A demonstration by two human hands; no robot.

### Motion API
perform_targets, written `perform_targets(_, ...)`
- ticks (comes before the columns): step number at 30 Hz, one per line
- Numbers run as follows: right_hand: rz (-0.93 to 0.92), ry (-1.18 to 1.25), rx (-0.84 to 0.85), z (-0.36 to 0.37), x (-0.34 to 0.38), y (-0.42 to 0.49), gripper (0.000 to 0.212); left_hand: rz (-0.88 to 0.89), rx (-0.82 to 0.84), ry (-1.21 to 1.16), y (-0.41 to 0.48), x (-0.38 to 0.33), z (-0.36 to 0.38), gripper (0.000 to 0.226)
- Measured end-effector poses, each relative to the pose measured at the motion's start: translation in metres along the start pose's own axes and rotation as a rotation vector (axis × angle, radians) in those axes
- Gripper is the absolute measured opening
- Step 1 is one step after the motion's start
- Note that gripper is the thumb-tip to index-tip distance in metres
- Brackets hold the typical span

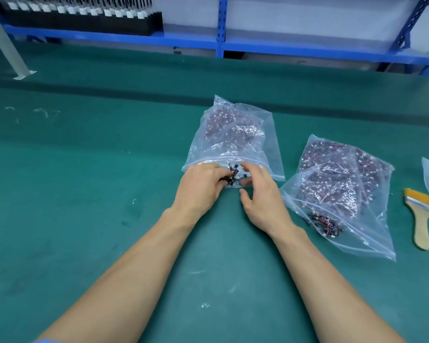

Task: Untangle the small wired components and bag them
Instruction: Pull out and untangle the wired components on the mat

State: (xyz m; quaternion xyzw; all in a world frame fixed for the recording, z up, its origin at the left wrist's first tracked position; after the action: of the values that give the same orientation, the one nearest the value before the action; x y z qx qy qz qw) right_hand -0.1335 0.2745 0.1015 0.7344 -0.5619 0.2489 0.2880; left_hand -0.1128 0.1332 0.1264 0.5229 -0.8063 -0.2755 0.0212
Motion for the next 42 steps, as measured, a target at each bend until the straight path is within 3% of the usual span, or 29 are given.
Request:
perform_targets(6, -0.003, 0.003, 0.002, 0.000, 0.000, -0.002, 0.061, -0.002, -0.309, -0.014, -0.010, -0.002, -0.024, 0.022)
perform_targets(16, -0.002, -0.014, 0.009, -0.001, 0.001, -0.002, 0.058, -0.023, -0.549, -0.246, -0.036, 0.005, -0.050, 0.014)
perform_targets(19, 0.005, -0.012, 0.015, -0.001, 0.000, -0.002, 0.056, -0.127, -0.490, -0.442, -0.049, 0.013, -0.048, 0.016)
perform_targets(25, -0.016, -0.024, 0.041, 0.001, 0.002, -0.003, 0.050, -0.253, -0.191, -0.761, -0.069, 0.022, -0.037, 0.022)
perform_targets(29, -0.073, -0.039, 0.017, -0.003, 0.008, -0.005, 0.050, -0.210, -0.053, -0.664, -0.077, 0.023, -0.040, 0.023)
perform_targets(34, -0.163, -0.026, -0.076, -0.012, 0.022, -0.014, 0.051, -0.201, -0.069, -0.473, -0.077, 0.034, -0.051, 0.013)
perform_targets(37, -0.232, -0.007, -0.092, -0.014, 0.033, -0.023, 0.041, -0.220, -0.044, -0.445, -0.077, 0.038, -0.049, 0.015)
perform_targets(40, -0.340, 0.009, 0.004, -0.005, 0.050, -0.036, 0.023, -0.186, 0.030, -0.442, -0.076, 0.034, -0.042, 0.020)
perform_targets(42, -0.357, -0.039, 0.174, 0.012, 0.056, -0.044, 0.034, -0.178, 0.072, -0.410, -0.075, 0.034, -0.039, 0.019)
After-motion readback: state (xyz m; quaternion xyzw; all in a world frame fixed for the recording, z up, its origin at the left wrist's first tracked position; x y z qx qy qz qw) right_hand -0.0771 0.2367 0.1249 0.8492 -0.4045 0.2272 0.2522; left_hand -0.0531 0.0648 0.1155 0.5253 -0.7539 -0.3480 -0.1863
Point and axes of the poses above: each hand's wrist, its own y-axis towards the middle knuckle, its own z-axis out of the palm, x = y × z, the point moved 7 cm from there along y, towards the middle knuckle, and after that the axes turned 14 degrees about z, right-handed, at the moved point
